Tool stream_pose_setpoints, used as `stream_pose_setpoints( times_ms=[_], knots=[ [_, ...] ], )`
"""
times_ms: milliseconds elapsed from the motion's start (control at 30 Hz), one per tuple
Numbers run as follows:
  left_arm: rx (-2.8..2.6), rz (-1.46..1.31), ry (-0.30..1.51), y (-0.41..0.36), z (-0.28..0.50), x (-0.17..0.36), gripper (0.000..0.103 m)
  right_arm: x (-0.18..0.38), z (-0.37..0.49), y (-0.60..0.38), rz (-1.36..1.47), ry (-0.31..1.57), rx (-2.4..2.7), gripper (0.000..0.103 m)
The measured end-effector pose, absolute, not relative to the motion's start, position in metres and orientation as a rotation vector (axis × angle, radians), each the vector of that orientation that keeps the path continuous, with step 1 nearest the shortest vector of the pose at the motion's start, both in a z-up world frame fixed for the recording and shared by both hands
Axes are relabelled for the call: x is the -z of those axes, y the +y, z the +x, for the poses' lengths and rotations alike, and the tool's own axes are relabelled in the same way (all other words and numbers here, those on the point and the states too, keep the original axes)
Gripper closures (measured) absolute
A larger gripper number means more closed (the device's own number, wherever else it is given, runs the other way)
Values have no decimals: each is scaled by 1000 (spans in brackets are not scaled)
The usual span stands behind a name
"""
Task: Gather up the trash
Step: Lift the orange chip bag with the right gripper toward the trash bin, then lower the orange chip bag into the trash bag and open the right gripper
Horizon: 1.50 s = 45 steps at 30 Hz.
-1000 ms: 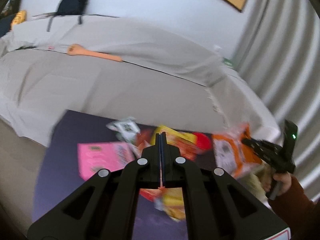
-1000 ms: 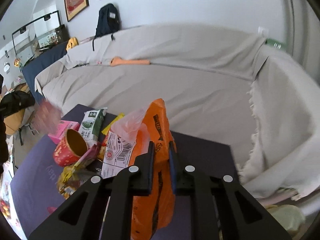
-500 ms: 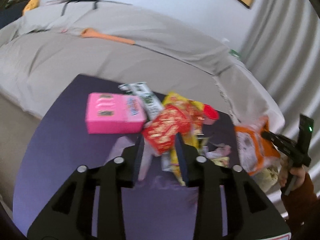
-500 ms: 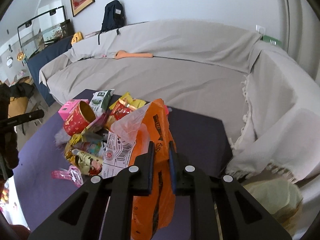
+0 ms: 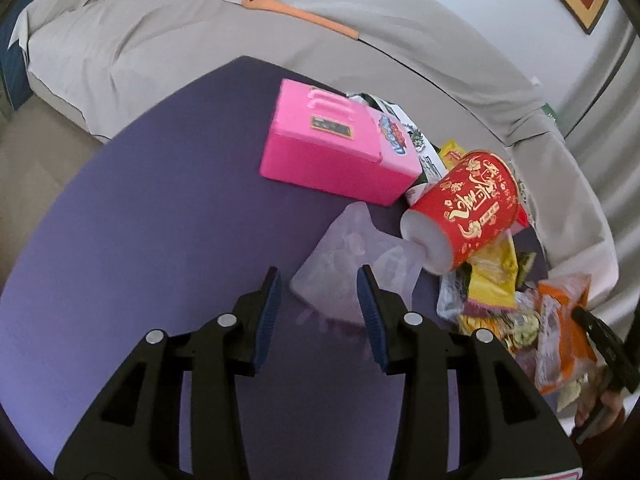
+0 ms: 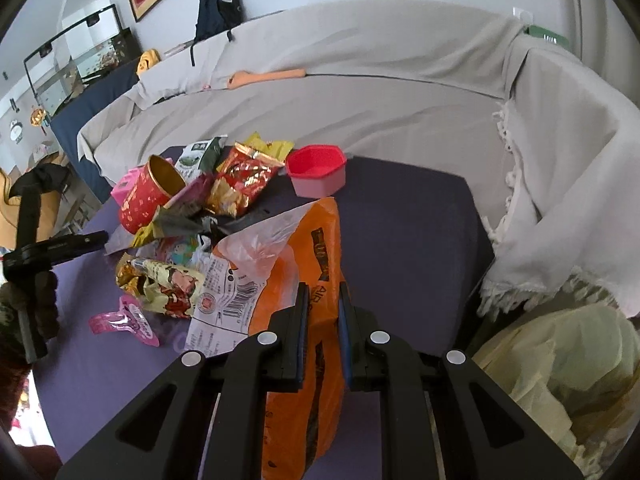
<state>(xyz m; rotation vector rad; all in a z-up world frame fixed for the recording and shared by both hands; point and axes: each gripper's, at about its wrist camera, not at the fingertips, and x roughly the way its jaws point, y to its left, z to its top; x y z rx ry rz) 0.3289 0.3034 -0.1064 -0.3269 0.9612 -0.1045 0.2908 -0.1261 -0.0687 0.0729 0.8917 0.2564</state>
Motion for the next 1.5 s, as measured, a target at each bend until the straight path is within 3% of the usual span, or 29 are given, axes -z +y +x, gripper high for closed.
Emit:
stream_pose_setpoints(
  times_ms=[100,167,200,333,833,1133,1500],
  knots=[
    [118,-314,974,290,335,108,66,67,287,-124,66,888,-263,89],
    [134,-284,994,280,336,111,94,66,286,-123,68,890,-277,89],
    [137,-254,1004,272,336,112,102,65,284,-121,64,892,-287,89],
    [185,-197,947,253,321,95,103,56,277,-113,17,869,-305,89],
    [372,-93,634,196,260,-53,103,-33,239,-132,-5,632,-307,89],
    [480,-157,676,163,263,-56,103,-48,212,-189,45,586,-200,89],
    [852,-137,742,-4,265,-58,103,-66,159,-308,8,530,109,89]
  ],
)
